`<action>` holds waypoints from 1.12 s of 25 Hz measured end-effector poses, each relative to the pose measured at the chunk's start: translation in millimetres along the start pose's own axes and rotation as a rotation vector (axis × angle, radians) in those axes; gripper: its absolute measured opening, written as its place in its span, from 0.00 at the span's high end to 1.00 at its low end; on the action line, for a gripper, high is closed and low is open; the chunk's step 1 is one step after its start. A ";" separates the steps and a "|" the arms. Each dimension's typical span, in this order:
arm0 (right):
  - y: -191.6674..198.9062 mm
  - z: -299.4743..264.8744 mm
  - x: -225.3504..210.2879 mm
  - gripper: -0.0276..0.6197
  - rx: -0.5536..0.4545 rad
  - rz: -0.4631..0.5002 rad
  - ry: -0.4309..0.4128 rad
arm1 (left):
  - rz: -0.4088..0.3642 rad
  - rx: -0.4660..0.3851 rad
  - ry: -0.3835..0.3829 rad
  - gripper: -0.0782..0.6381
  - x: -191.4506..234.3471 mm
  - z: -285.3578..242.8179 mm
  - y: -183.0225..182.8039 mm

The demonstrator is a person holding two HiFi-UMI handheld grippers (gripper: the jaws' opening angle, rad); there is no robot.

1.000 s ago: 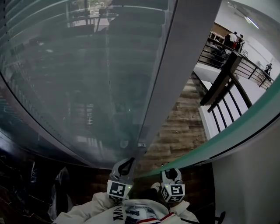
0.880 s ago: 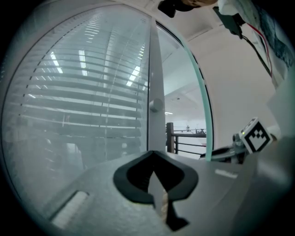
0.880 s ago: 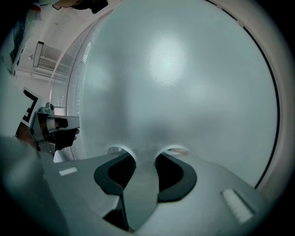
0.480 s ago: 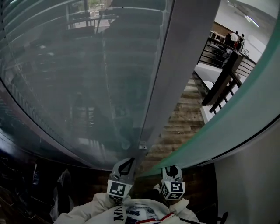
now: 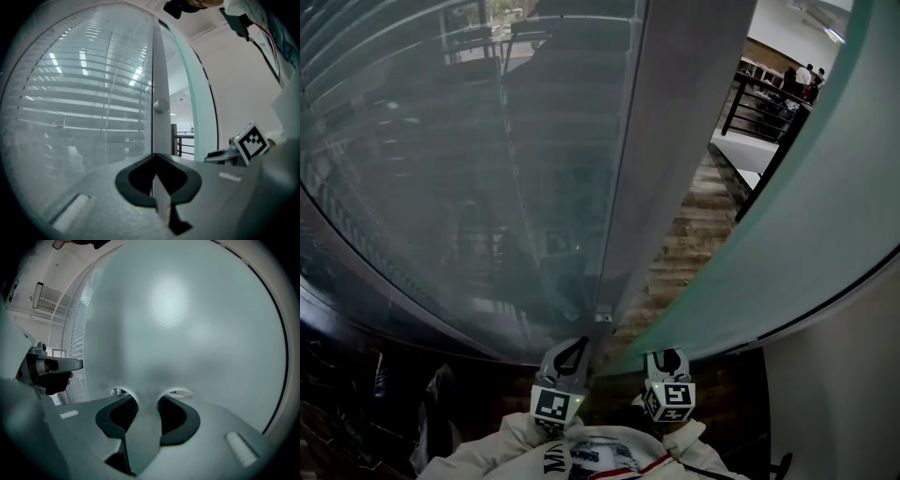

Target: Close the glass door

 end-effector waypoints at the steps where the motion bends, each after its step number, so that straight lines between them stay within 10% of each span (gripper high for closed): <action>1: -0.7 -0.9 -0.2 0.76 -0.002 0.000 0.000 | 0.000 0.001 -0.001 0.89 0.0 -0.4 0.9; 28: -10.6 -21.1 -1.0 0.76 -0.020 0.017 0.004 | 0.000 -0.020 -0.024 0.89 2.0 1.9 -2.6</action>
Point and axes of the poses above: the fingertips, and each gripper's own axes: z backward along the fingers, x to its left, y out of its underside, the point moved 9 cm from there along z, backward along the fingers, and after that the axes turned 5 degrees about -z, right-handed, at the moved point
